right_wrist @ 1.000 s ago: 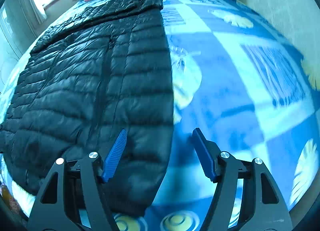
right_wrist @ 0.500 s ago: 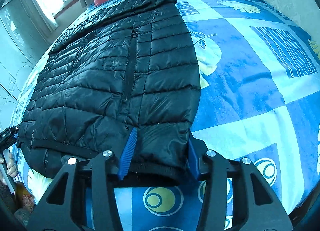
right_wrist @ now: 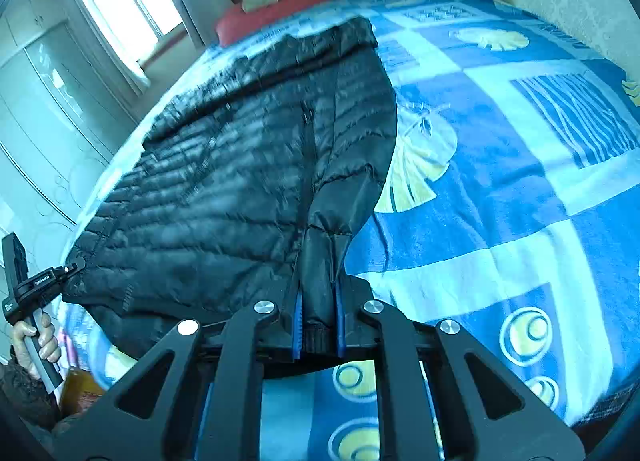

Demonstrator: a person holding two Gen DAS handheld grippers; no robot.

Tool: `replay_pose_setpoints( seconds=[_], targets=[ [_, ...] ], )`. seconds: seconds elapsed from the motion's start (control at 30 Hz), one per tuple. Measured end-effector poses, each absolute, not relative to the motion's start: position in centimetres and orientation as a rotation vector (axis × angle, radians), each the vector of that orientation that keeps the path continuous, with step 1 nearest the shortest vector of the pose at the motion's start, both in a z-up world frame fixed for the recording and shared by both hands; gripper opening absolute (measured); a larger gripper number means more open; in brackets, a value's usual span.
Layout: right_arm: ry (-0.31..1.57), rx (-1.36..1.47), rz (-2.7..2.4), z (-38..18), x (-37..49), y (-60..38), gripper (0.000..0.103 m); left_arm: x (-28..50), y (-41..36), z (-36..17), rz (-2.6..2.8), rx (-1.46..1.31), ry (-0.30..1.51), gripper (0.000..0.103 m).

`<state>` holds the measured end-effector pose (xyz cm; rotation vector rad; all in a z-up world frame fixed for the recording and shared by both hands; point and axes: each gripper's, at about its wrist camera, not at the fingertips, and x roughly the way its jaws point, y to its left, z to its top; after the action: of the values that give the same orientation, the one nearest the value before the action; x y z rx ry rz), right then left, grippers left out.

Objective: Fold large clothes
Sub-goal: 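Grasp the hem with both grippers and lift it toward the collar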

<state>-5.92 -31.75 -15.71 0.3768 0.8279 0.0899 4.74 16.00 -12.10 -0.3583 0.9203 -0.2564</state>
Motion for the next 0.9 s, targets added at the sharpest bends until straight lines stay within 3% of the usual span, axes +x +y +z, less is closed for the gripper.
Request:
replay_pose_setpoints(
  seconds=[0.57, 0.9],
  targets=[
    [0.622, 0.518, 0.213, -4.6, -11.4, -34.1, 0.011, -1.4, 17.6, 0.7, -0.332, -0.428, 0.724, 0.011],
    [0.558, 0.544, 0.249, -1.9, -11.4, -34.6, 0.011, -0.4, 19.5, 2.1, -0.35, -0.517, 0.698, 0.011]
  ],
)
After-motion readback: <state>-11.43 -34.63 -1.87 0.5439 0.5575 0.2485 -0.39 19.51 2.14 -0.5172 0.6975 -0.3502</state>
